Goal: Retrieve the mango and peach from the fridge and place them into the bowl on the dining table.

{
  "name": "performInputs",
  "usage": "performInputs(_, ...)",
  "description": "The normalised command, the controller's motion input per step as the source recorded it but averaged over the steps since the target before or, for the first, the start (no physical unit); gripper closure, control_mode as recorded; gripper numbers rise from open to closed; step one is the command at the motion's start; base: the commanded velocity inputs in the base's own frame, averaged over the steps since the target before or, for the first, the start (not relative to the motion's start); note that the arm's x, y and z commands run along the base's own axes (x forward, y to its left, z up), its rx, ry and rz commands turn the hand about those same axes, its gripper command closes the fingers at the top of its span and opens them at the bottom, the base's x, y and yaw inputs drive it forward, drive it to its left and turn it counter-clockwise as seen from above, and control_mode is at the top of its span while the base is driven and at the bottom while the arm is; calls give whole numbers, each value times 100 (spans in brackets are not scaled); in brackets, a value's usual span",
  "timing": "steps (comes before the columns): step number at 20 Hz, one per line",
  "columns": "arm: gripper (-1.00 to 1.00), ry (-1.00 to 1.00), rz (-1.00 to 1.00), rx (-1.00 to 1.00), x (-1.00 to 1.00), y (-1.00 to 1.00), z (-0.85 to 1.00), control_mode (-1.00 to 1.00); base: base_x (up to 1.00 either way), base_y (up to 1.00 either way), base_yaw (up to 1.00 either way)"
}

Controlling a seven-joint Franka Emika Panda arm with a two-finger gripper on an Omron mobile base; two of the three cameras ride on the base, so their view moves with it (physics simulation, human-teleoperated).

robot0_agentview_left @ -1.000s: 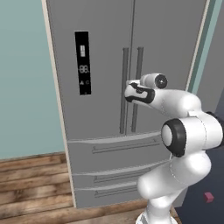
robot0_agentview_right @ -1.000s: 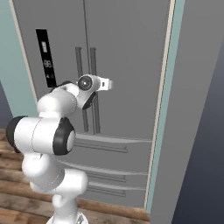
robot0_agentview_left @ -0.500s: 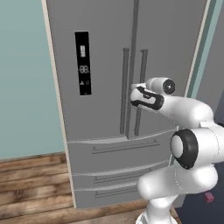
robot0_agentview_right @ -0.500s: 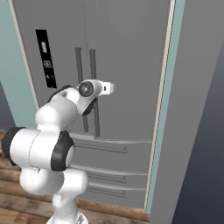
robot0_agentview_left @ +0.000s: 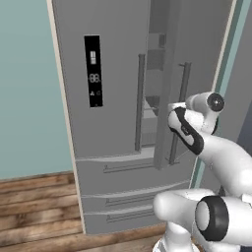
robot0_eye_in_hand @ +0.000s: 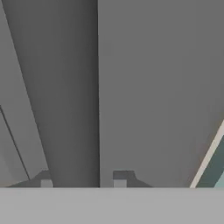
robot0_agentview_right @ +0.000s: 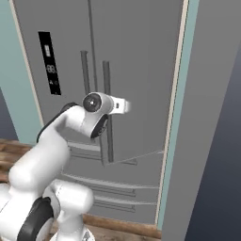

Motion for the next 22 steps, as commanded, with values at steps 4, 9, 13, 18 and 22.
performInputs(4, 100, 7, -8, 0, -100, -100, 29, -100, 0, 0, 0)
performInputs(9, 100, -1, -3, 0, -100, -100, 14, -100, 0, 0, 0)
performInputs(13, -100, -7, 0, 0, -100, -82, 31, -100, 0, 0, 0)
performInputs(18, -100, -2, -3, -1, -99, -16, 60, -100, 0, 0, 0)
performInputs(22, -100, 4, -7, -16, -98, 16, 83, -100, 0, 0, 0)
